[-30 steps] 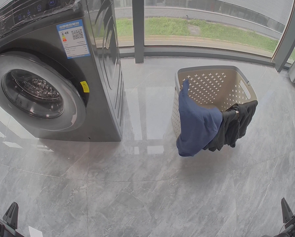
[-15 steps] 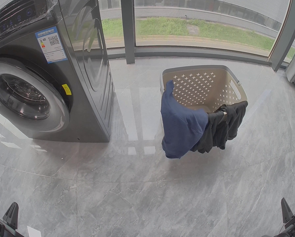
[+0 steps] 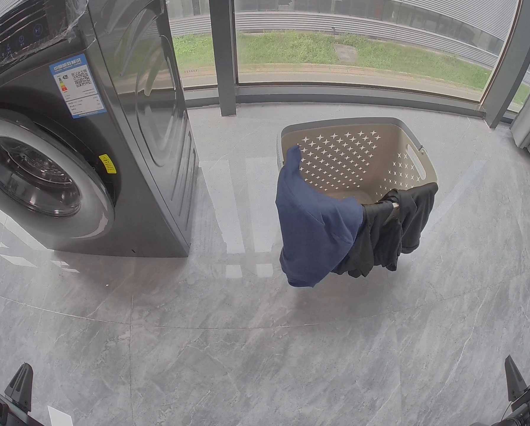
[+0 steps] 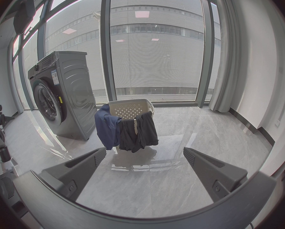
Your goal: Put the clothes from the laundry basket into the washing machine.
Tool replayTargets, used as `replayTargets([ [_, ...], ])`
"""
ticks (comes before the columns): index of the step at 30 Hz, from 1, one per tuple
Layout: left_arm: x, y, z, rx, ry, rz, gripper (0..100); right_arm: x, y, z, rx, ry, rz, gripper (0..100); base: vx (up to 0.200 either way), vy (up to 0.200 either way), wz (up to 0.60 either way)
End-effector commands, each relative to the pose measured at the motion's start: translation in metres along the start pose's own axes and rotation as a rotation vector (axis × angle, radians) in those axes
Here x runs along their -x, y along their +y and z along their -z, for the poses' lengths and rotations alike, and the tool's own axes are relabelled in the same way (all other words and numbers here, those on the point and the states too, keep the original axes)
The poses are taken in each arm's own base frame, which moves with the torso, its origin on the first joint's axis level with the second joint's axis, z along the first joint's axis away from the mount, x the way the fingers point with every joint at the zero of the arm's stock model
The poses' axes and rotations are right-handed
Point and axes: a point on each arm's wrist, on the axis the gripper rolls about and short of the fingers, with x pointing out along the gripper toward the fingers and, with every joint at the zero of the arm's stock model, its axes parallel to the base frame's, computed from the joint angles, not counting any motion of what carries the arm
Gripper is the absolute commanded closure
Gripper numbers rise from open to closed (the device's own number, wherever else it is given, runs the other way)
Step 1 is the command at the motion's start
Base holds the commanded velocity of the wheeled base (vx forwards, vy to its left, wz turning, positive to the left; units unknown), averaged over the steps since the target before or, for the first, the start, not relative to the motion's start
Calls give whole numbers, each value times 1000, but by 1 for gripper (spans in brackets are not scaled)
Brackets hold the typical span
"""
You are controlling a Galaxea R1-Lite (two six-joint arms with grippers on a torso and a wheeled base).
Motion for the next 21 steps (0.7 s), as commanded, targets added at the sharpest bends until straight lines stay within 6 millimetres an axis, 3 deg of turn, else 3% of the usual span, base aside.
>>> replayTargets([
  [1, 0, 0, 5, 0, 1, 1, 100, 0, 0, 4, 0, 3, 0, 0, 0, 0, 0],
  [5, 0, 0, 5, -2, 1, 1, 100, 0, 0, 4, 0, 3, 1, 0, 0, 0, 0],
  [17, 0, 0, 5, 1, 1, 1, 100, 0, 0, 4, 2, 3, 0, 0, 200, 0, 0],
  [21, 0, 0, 5, 1, 1, 1, 100, 0, 0, 4, 2, 3, 1, 0, 0, 0, 0],
])
